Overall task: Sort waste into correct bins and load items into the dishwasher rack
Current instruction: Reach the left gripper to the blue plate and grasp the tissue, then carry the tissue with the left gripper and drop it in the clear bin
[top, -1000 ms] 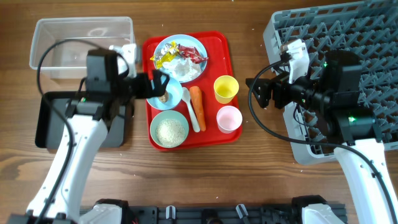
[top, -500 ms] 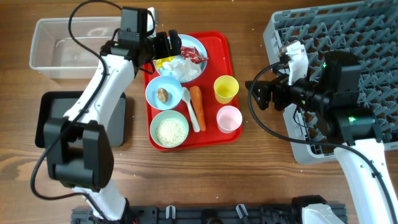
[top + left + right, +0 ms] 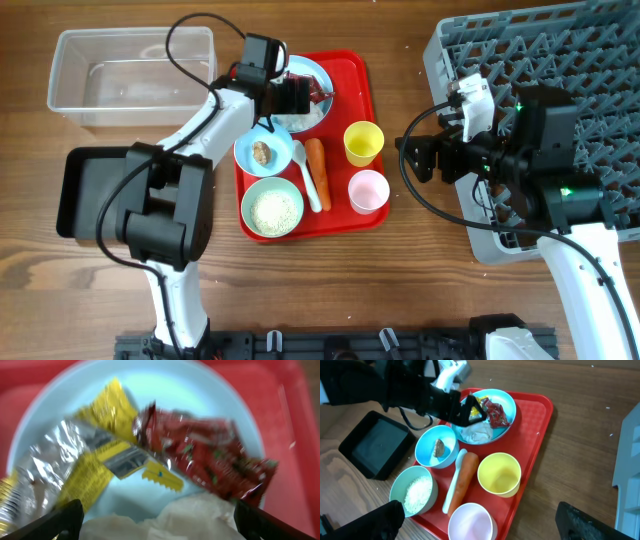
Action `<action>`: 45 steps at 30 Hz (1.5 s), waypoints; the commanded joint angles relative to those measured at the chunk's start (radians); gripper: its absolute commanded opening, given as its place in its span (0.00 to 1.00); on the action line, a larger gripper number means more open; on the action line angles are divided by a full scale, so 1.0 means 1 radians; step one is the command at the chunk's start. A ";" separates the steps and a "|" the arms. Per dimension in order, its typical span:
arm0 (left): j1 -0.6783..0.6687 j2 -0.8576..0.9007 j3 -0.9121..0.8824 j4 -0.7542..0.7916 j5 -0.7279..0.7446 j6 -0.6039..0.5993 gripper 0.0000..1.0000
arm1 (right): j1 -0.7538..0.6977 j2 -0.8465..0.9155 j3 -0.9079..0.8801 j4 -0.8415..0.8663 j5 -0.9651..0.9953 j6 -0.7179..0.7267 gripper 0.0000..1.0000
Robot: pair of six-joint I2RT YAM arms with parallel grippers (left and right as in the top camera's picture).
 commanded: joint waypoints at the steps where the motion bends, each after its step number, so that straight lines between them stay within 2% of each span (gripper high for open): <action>1: 0.004 0.018 0.016 -0.034 -0.028 0.021 0.86 | -0.003 0.002 0.019 -0.008 0.013 -0.019 1.00; 2: 0.003 0.021 0.016 -0.039 -0.028 0.021 0.77 | -0.003 0.002 0.019 -0.009 0.013 -0.019 1.00; 3: 0.001 0.021 0.016 -0.042 -0.028 0.021 0.60 | -0.003 0.002 0.019 -0.010 0.013 -0.019 1.00; 4: -0.002 0.022 0.016 -0.046 -0.027 0.019 0.33 | -0.003 0.002 0.019 -0.012 0.013 -0.019 1.00; 6: -0.011 0.022 0.016 -0.045 -0.024 0.016 0.16 | -0.003 0.002 0.019 -0.016 0.013 -0.017 1.00; 8: -0.020 0.021 0.016 -0.044 -0.024 0.016 0.04 | -0.003 0.002 0.019 -0.020 0.013 -0.017 1.00; 12: -0.012 -0.060 0.061 -0.065 -0.024 -0.034 0.04 | -0.003 0.002 0.019 -0.019 0.013 -0.017 1.00; 18: 0.088 -0.282 0.096 -0.091 -0.025 -0.089 0.04 | -0.003 0.002 0.019 -0.015 0.013 -0.017 1.00; 22: 0.262 -0.350 0.096 -0.101 -0.040 -0.090 0.04 | -0.003 0.002 0.019 -0.015 0.013 -0.017 1.00; 25: 0.414 -0.332 0.095 -0.137 -0.143 -0.083 0.04 | -0.003 0.002 0.019 -0.013 0.012 -0.017 1.00; 27: 0.486 -0.290 0.095 -0.140 -0.153 -0.038 0.06 | -0.003 0.002 0.019 -0.008 0.012 -0.016 1.00; 28: 0.506 -0.264 0.095 -0.137 -0.151 -0.033 0.21 | -0.003 0.002 0.019 -0.007 0.012 -0.016 1.00; 29: 0.516 -0.240 0.095 -0.128 -0.141 -0.033 0.68 | -0.003 0.002 0.019 -0.007 0.012 -0.016 1.00; 30: 0.517 -0.221 0.095 -0.116 -0.128 -0.033 1.00 | -0.003 0.002 0.019 -0.007 0.012 -0.016 1.00; 33: 0.496 -0.204 0.095 -0.064 -0.128 -0.032 1.00 | -0.003 0.002 0.019 -0.008 0.012 -0.016 1.00; 36: 0.426 -0.214 0.095 -0.046 -0.049 0.050 1.00 | -0.003 0.002 0.019 -0.007 0.013 -0.017 1.00; 38: 0.328 -0.213 0.095 -0.071 0.049 0.106 0.99 | -0.003 0.002 0.019 -0.002 0.013 -0.016 1.00; 40: 0.192 -0.201 0.095 -0.095 0.046 0.129 0.98 | -0.003 0.002 0.019 0.000 0.012 -0.016 1.00; 45: 0.035 -0.036 0.095 -0.015 -0.005 0.125 0.98 | -0.003 0.002 0.019 -0.011 0.012 -0.016 1.00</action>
